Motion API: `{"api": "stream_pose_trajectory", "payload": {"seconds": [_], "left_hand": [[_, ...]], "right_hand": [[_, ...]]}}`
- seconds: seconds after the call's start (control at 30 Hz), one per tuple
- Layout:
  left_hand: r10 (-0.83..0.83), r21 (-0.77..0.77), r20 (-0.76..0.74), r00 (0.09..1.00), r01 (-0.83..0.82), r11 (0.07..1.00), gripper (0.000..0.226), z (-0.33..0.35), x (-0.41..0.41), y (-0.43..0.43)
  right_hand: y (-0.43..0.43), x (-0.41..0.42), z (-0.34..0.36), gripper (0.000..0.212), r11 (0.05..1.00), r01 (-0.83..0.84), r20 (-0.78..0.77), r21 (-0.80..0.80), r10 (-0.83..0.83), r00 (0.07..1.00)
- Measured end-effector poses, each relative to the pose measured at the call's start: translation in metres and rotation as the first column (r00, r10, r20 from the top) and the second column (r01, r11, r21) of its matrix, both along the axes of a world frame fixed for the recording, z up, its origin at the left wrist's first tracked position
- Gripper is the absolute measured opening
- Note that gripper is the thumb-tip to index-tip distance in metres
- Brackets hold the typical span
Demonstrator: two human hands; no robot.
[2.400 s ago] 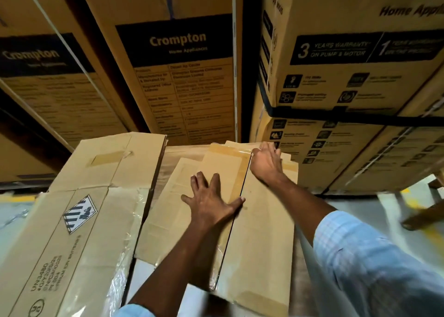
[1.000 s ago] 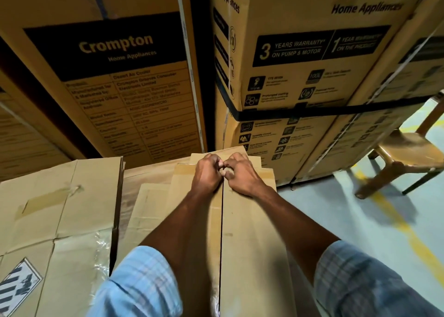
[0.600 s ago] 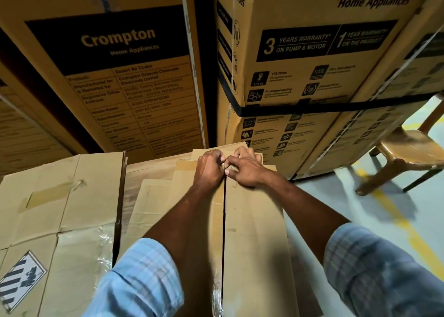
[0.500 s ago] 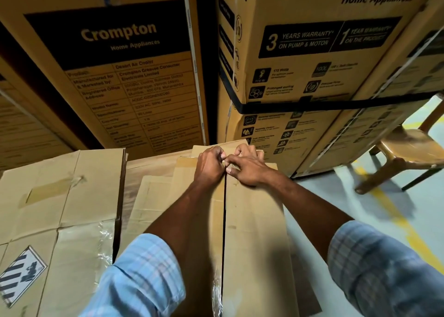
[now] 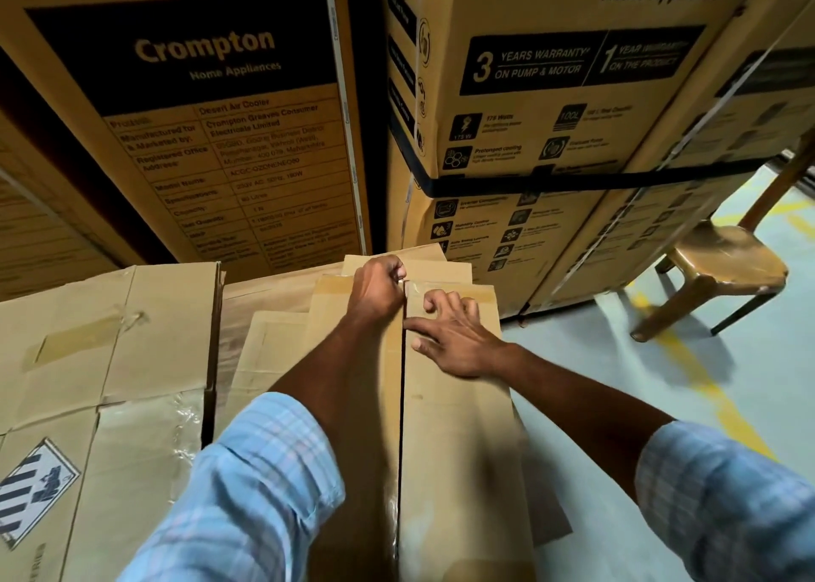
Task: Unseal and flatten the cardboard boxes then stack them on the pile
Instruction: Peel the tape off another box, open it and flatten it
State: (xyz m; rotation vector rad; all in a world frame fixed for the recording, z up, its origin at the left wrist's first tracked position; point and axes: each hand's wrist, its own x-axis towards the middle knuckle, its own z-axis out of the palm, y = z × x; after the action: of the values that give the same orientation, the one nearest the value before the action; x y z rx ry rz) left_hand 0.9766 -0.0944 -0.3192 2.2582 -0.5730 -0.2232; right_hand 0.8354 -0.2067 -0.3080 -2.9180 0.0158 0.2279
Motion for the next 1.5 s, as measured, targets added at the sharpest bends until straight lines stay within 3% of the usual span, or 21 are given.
{"api": "stream_pose_trajectory", "payload": {"seconds": [0.2,0.33,0.4,0.47,0.57,0.63,0.73,0.8,0.9,1.03,1.27,1.5], "left_hand": [[0.017,0.091,0.160,0.987,-0.032,0.995,0.024,0.007,-0.009,-0.003],[-0.017,0.223,0.270,0.963,-0.046,0.974,0.019,0.008,-0.012,-0.007],[-0.042,0.292,0.289,0.956,-0.046,0.955,0.023,0.007,-0.014,-0.010],[-0.046,0.297,0.295,0.954,-0.046,0.954,0.028,0.006,-0.021,-0.012],[-0.044,0.151,0.280,0.959,0.001,0.988,0.032,0.003,-0.038,0.000],[-0.093,0.170,0.227,0.969,0.055,0.984,0.055,0.001,-0.052,0.021],[-0.093,0.373,0.085,0.992,0.055,0.926,0.091,-0.004,-0.077,0.055],[-0.010,0.442,0.015,1.000,0.002,0.897,0.095,-0.002,-0.095,0.069],[-0.028,0.515,0.058,0.998,-0.006,0.857,0.086,0.006,-0.110,0.076],[-0.057,0.525,0.110,0.992,-0.009,0.851,0.076,0.006,-0.123,0.078],[-0.065,0.560,0.125,0.990,-0.016,0.829,0.077,0.008,-0.133,0.077],[-0.063,0.579,0.167,0.984,-0.046,0.814,0.076,0.001,-0.133,0.076]], "right_hand": [[0.030,-0.047,-0.008,0.037,0.990,0.003,0.057,0.143,-0.011,0.998],[0.062,-0.064,-0.016,0.030,0.955,0.206,0.090,0.212,-0.229,0.969],[0.081,-0.064,-0.018,0.031,0.862,0.409,0.052,0.300,-0.443,0.895],[0.097,-0.059,-0.016,0.034,0.706,0.594,-0.055,0.387,-0.625,0.779],[0.105,-0.051,-0.013,0.013,0.547,0.690,-0.119,0.475,-0.736,0.666],[0.106,-0.049,-0.010,0.006,0.492,0.702,-0.136,0.516,-0.762,0.634],[0.104,-0.048,-0.005,0.019,0.549,0.709,-0.169,0.444,-0.725,0.668],[0.108,-0.051,-0.002,0.037,0.594,0.709,-0.182,0.380,-0.704,0.687],[0.128,-0.065,0.003,0.058,0.601,0.732,-0.214,0.322,-0.707,0.674],[0.155,-0.103,0.012,0.045,0.664,0.709,-0.242,0.236,-0.666,0.705],[0.181,-0.164,0.006,0.031,0.779,0.568,-0.171,0.264,-0.542,0.823],[0.180,-0.182,0.001,0.035,0.905,0.381,-0.090,0.188,-0.371,0.924]]}}
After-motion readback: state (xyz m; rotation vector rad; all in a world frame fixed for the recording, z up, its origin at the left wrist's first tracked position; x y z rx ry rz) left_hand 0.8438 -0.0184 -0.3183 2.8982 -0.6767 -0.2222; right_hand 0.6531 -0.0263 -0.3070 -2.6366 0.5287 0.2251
